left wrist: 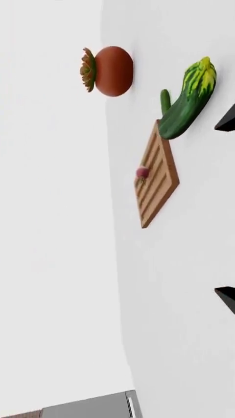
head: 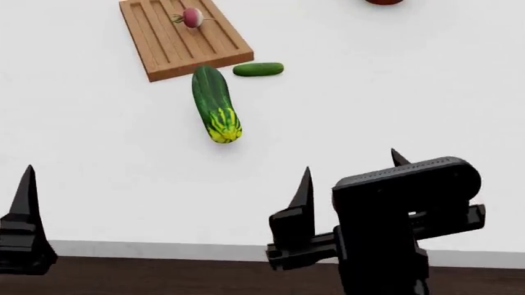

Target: Clear the non-vegetable object off the cutting board and place the vegetables onto it.

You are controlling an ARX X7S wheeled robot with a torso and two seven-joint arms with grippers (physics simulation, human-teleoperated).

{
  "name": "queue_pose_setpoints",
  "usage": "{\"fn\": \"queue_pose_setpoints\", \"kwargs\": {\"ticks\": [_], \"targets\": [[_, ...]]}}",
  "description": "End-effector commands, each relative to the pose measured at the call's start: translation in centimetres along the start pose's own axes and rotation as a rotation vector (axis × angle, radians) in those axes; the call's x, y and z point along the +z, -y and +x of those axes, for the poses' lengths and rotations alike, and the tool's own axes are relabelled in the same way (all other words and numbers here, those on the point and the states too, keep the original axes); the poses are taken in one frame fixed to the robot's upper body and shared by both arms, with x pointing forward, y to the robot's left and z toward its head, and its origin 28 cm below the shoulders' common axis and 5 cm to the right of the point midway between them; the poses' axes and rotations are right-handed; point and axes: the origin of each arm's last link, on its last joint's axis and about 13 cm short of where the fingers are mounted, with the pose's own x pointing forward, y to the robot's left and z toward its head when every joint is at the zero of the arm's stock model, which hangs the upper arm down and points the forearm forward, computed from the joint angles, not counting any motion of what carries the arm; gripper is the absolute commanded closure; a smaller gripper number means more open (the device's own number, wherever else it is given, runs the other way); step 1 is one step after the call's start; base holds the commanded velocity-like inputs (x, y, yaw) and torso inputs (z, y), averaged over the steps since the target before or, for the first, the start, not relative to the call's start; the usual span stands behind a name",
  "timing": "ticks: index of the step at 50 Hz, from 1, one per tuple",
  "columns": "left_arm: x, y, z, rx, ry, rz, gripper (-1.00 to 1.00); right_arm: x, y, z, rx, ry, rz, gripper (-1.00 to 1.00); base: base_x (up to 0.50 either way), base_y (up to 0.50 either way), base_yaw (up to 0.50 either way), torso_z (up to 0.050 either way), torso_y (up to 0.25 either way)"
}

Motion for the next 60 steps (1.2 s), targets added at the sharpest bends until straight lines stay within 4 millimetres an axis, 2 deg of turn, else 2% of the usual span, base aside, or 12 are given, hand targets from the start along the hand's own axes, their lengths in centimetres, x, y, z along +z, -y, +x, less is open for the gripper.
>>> {"fn": "queue_pose_setpoints", "kwargs": {"ticks": [1,7,14,20,21,22,26,27,60], "targets": [[3.2,-1.1,2.9,-0.021,0.042,0.093,-1.00,3.7,2.0,3.3,0.026,0.048,-0.084,-1.00,0.00,0.00,0.00,0.000,0.000],[5.2,-1.5,5.5,-0.039,0.076,0.061,-1.00,4.8,2.6,5.2,0.033,0.053,-0.073,-1.00,0.00,0.00,0.00,0.000,0.000],[6.6,-1.8,7.6,-0.073,0.065,0.033,-1.00,5.6,3.2,6.8,0.067,0.018,-0.057,-1.00,0.00,0.00,0.00,0.000,0.000],[8.1,-2.3,9.1,-0.090,0.087,0.099,-1.00,6.5,3.9,8.0,0.077,0.004,-0.063,-1.00,0.00,0.00,0.00,0.000,0.000],[10.0,-3.0,11.0,-0.147,0.005,0.012,-1.00,9.0,5.4,9.9,0.084,0.018,-0.137,-1.00,0.00,0.00,0.00,0.000,0.000],[12.1,-3.2,11.4,-0.146,0.064,0.003,-1.00,11.0,6.3,10.5,0.061,0.043,-0.127,-1.00,0.00,0.00,0.00,0.000,0.000],[12.6,-3.4,11.7,-0.140,0.071,0.010,-1.00,11.8,6.7,11.1,0.060,0.046,-0.130,-1.00,0.00,0.00,0.00,0.000,0.000],[14.2,-3.7,12.9,-0.149,0.087,0.003,-1.00,14.3,7.5,12.3,0.048,0.072,-0.139,-1.00,0.00,0.00,0.00,0.000,0.000],[13.8,-3.7,12.7,-0.148,0.083,-0.026,-1.00,12.9,6.7,12.7,0.088,0.033,-0.158,-1.00,0.50,0.04,0.00,0.000,0.000]]}}
